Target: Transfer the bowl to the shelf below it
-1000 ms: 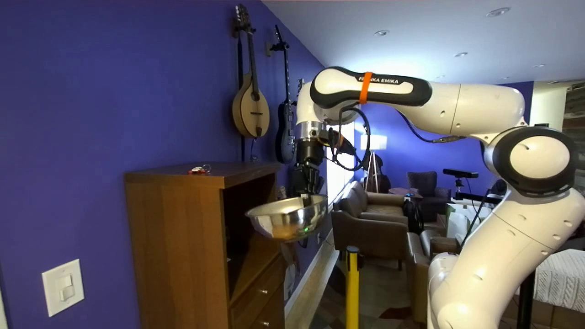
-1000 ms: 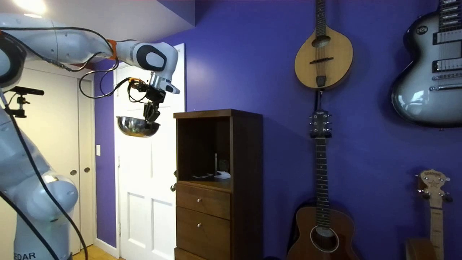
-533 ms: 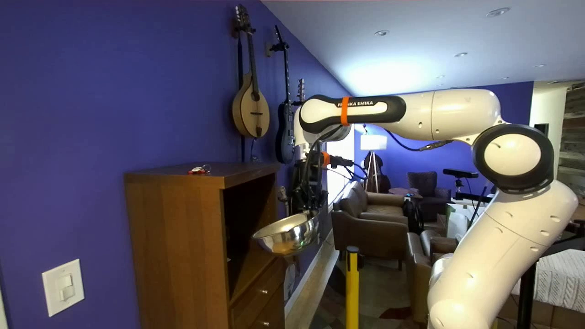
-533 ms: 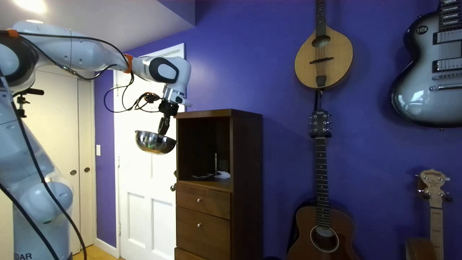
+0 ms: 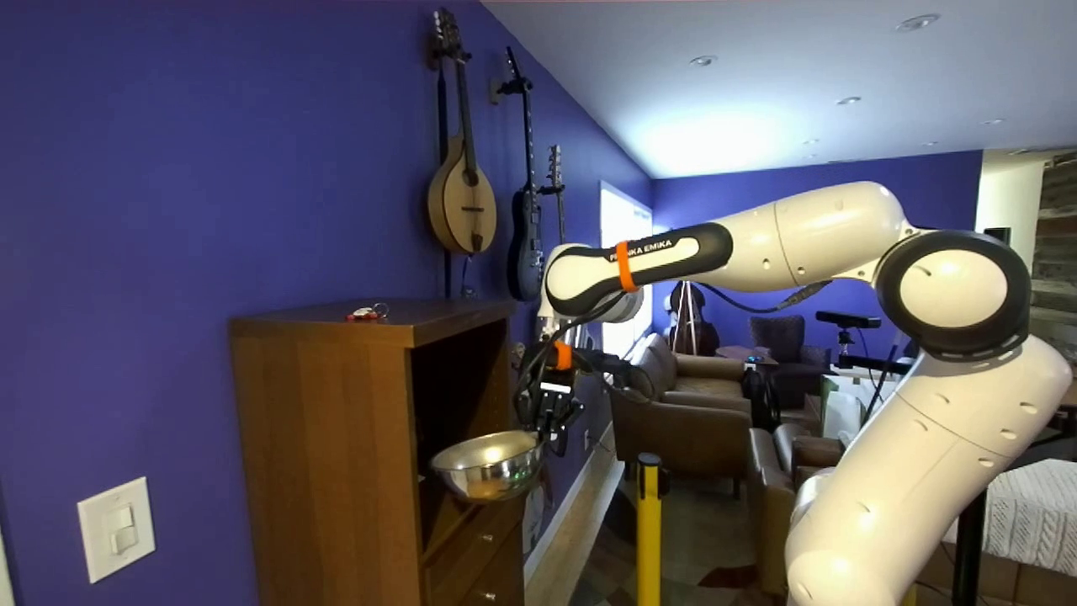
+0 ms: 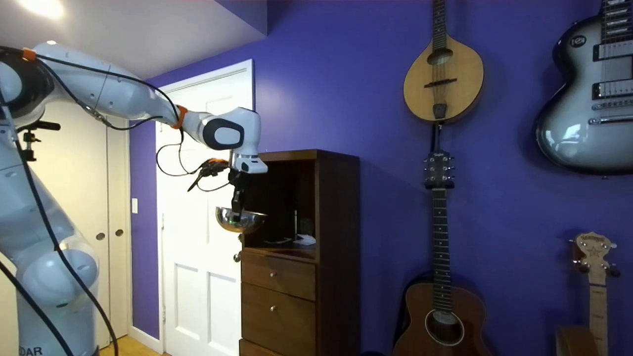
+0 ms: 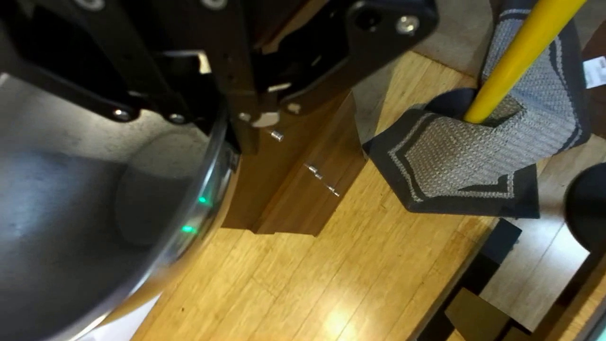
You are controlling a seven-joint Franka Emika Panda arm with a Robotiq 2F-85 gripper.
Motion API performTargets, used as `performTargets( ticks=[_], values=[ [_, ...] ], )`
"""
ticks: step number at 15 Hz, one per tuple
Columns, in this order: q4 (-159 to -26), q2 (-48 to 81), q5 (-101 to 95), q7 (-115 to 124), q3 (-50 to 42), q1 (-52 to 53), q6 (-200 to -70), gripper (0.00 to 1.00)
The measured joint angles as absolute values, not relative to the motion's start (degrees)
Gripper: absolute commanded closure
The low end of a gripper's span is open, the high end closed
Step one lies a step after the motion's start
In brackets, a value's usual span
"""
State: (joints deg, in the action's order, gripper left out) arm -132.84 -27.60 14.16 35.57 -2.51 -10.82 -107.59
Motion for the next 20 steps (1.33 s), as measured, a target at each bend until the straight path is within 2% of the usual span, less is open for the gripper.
performTargets(
  ticks=[1, 2, 3, 4, 8, 16, 20],
  values=[
    [-135.3, -28.1, 14.2, 37.5, -2.0, -11.0, -111.0, 0.98],
    [-137.6, -28.7, 14.2, 39.5, -1.7, -11.2, -114.0, 0.93],
    [-138.8, -28.9, 14.0, 39.8, -1.5, -11.2, -114.8, 0.93],
    [-138.9, -28.8, 14.0, 39.7, -1.5, -11.2, -114.6, 0.98],
    [-139.5, -28.6, 12.9, 40.8, -1.3, -11.4, -116.6, 0.98],
    [-147.6, -26.9, 5.4, 53.2, 2.9, -14.8, -141.7, 0.98],
    [-148.1, -26.3, 5.7, 54.7, 2.7, -14.7, -148.2, 0.98]
  ],
)
